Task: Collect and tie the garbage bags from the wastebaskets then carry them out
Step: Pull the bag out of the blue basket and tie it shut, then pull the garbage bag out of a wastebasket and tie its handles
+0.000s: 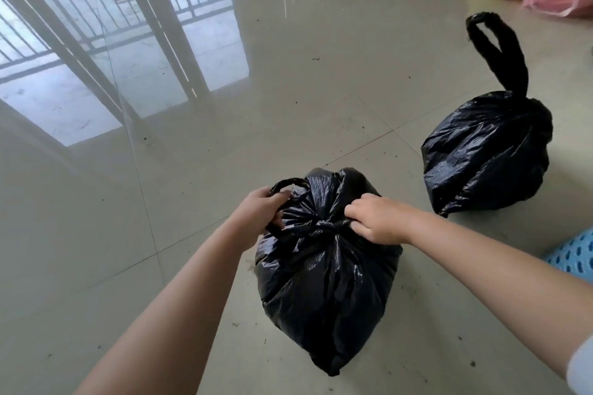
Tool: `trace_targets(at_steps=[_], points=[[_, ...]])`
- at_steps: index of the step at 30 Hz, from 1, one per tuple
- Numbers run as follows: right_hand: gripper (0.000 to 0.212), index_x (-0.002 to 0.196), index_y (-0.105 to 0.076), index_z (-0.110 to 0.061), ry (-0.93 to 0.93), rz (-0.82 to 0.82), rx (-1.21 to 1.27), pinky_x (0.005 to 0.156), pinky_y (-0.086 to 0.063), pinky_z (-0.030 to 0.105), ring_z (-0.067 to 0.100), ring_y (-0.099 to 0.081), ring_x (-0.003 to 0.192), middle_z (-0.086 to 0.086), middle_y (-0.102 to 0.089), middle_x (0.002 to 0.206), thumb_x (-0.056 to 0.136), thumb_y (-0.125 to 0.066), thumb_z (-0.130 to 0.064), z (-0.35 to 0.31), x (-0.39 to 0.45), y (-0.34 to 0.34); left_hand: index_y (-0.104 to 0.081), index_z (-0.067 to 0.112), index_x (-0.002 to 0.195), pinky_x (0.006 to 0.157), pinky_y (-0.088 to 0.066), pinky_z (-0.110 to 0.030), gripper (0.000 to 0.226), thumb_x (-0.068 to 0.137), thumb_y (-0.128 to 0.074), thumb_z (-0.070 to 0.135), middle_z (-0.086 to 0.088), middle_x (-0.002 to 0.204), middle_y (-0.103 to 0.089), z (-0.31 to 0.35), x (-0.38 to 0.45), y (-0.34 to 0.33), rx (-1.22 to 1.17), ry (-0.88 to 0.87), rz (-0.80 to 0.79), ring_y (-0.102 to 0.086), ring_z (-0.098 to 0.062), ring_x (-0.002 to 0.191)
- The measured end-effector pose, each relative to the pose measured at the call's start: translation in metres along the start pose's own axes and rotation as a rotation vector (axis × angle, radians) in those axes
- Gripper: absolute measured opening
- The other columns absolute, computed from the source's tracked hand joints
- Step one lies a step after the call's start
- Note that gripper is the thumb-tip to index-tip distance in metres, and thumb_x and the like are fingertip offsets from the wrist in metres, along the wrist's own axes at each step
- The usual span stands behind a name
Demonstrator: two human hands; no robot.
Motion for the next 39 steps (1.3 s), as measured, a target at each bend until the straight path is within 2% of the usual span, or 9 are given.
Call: trace_targets(at_steps=[2,5,15,19,21,23,26,30,39], points=[[0.017,0.1,-0.052,-0.012,-0.04,-0.03,0.194,0.091,-0.04,0.037,0.024,-0.046,0.1,0.011,-0.056,0.108,0.092,-0.043,-0.023,0.011,-0.002,0.006,-0.053,0.016,0.074,0.072,-0.042,-0.031,0.02,0.093,-0.05,0.014,-0.004,0.07,-0.049,0.02,-0.004,0.008,0.153,-0.074,0.058,-0.049,-0.015,0.063],[0.03,0.115,-0.056,-0.008,-0.137,0.052,0.301,0.092,-0.044,0.035,0.025,-0.054,0.107,0.01,-0.059,0.118,0.087,-0.048,-0.016,0.036,-0.009,0.031,-0.049,0.016,0.061,0.059,-0.038,-0.024,0.029,0.086,-0.047,0.0,-0.005,0.06,-0.043,0.058,-0.017,0.019,0.234,-0.164,0.213,-0.04,-0.018,0.056],[0.047,0.129,-0.045,-0.002,-0.508,0.933,0.038,0.1,-0.033,0.042,0.038,-0.033,0.126,0.022,-0.038,0.139,0.083,-0.048,-0.014,0.152,-0.093,0.198,-0.047,0.008,0.054,0.045,-0.039,-0.016,0.029,0.081,-0.048,-0.002,0.002,0.034,-0.044,0.164,-0.038,-0.057,0.222,-0.232,-0.042,-0.042,-0.011,0.034],[0.056,0.134,-0.038,-0.007,-0.744,0.734,0.192,0.105,-0.031,0.046,0.038,-0.033,0.13,0.021,-0.04,0.14,0.085,-0.058,-0.026,0.2,-0.095,0.207,-0.05,0.008,0.055,0.053,-0.039,-0.021,0.029,0.082,-0.05,-0.003,0.0,0.04,-0.05,0.199,-0.042,-0.086,0.094,-0.276,-0.071,-0.048,-0.014,0.044],[0.027,0.093,-0.06,-0.006,-0.757,0.672,0.296,0.097,-0.038,0.044,0.039,-0.048,0.116,0.021,-0.06,0.104,0.088,-0.053,-0.032,0.206,-0.092,0.201,-0.054,0.01,0.058,0.062,-0.039,-0.026,0.028,0.084,-0.055,0.0,-0.006,0.058,-0.052,0.212,-0.045,-0.094,0.107,-0.345,-0.064,-0.049,-0.021,0.064],[0.036,0.059,-0.049,-0.009,-0.656,0.671,0.313,0.076,-0.04,0.036,0.039,-0.056,0.096,0.012,-0.051,0.067,0.09,-0.051,-0.028,0.199,-0.086,0.199,-0.056,0.013,0.058,0.062,-0.039,-0.025,0.027,0.085,-0.058,0.006,-0.006,0.062,-0.052,0.218,-0.044,-0.096,0.166,-0.397,-0.033,-0.047,-0.021,0.069],[0.027,0.069,-0.054,-0.002,-0.551,0.664,0.3,0.065,-0.032,0.029,0.029,-0.047,0.076,0.014,-0.049,0.071,0.09,-0.049,-0.018,0.182,-0.081,0.202,-0.06,0.013,0.066,0.045,-0.034,-0.014,0.019,0.085,-0.058,0.012,-0.003,0.061,-0.052,0.229,-0.042,-0.092,0.413,-0.484,0.081,-0.045,-0.017,0.053],[0.02,0.08,-0.055,0.0,-0.509,0.645,0.123,0.059,-0.031,0.027,0.027,-0.043,0.073,0.018,-0.053,0.081,0.092,-0.044,-0.012,0.159,-0.098,0.223,-0.065,0.006,0.101,0.068,-0.038,-0.025,0.019,0.09,-0.053,0.016,-0.011,0.096,-0.064,0.245,-0.053,-0.088,0.769,-0.489,0.213,-0.057,-0.03,0.092],[0.015,0.099,-0.052,-0.003,-0.539,0.48,0.087,0.062,-0.029,0.028,0.032,-0.055,0.1,0.014,-0.053,0.097,0.09,-0.04,-0.003,0.114,-0.204,0.312,-0.051,0.001,0.113,0.078,-0.042,-0.036,0.023,0.096,-0.038,0.009,-0.018,0.12,-0.047,0.345,-0.158,-0.093,1.157,-0.366,0.125,-0.053,-0.036,0.106]])
Point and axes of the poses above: each hand's wrist, its own x-axis towards the middle knuckle, its own y-axis out of the back of the hand, z = x × y, the point moved 8 cm from there along x, towards the middle knuckle
